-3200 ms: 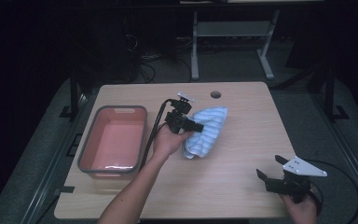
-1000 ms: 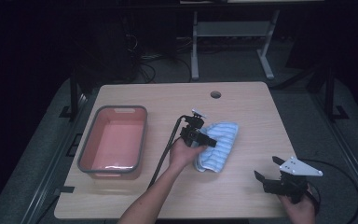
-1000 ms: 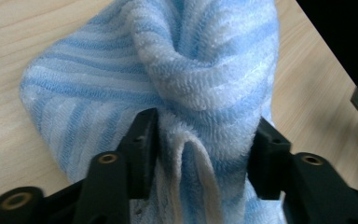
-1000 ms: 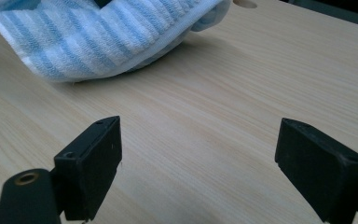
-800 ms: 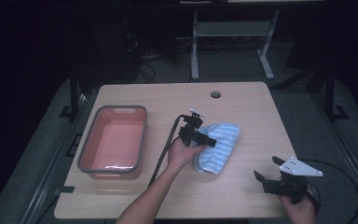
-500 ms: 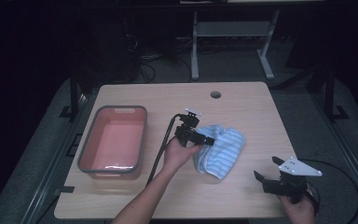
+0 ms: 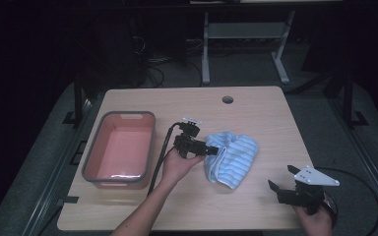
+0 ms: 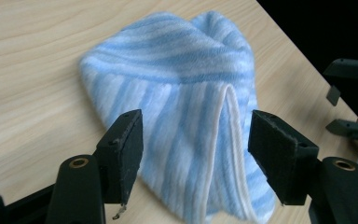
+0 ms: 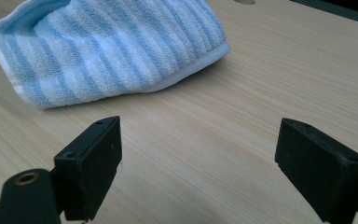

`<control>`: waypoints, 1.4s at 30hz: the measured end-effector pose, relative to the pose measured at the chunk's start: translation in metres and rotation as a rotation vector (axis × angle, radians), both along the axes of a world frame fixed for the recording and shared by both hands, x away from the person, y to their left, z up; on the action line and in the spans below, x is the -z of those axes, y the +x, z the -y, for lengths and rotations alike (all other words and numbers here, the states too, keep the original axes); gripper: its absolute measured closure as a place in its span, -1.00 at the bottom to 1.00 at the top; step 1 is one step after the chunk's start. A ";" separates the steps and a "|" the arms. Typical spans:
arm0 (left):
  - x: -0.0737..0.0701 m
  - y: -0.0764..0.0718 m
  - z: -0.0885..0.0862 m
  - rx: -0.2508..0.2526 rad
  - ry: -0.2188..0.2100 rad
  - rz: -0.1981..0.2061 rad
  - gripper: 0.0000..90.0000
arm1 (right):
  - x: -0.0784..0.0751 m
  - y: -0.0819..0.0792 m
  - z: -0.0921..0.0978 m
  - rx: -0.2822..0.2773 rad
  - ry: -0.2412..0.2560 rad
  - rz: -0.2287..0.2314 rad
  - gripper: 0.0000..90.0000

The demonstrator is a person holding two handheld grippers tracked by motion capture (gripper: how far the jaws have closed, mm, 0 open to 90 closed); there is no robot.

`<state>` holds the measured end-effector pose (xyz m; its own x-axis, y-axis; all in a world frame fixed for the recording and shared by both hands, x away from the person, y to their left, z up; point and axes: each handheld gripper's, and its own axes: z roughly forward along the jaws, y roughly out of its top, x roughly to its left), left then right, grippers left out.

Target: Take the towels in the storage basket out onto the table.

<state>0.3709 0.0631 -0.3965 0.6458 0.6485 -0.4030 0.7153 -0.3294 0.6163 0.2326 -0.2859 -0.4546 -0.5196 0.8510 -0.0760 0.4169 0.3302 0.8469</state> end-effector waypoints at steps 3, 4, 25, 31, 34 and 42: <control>-0.001 -0.004 -0.006 0.003 -0.003 0.005 -0.22 | 0.000 0.000 0.000 0.003 -0.001 -0.002 -0.69; -0.001 -0.005 -0.007 0.000 -0.006 0.008 -0.23 | 0.000 0.000 0.000 0.003 -0.001 -0.003 -0.68; 0.001 -0.028 -0.035 -0.004 -0.025 0.032 -0.31 | 0.001 0.001 -0.001 0.011 0.001 -0.008 -0.69; 0.004 -0.034 -0.039 0.000 -0.036 0.022 -0.35 | 0.001 0.002 -0.002 0.007 -0.002 -0.007 -0.69; 0.005 -0.037 -0.040 0.007 -0.033 0.026 -0.36 | 0.002 0.002 -0.002 0.008 -0.002 -0.010 -0.68; 0.004 -0.046 -0.040 0.019 -0.043 0.040 -0.40 | 0.002 0.002 -0.002 0.005 -0.012 -0.010 -0.68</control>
<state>0.3253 0.1029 -0.4003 0.6739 0.6186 -0.4039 0.6838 -0.3152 0.6581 0.2349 -0.2837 -0.4566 -0.5165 0.8524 -0.0811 0.4270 0.3385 0.8385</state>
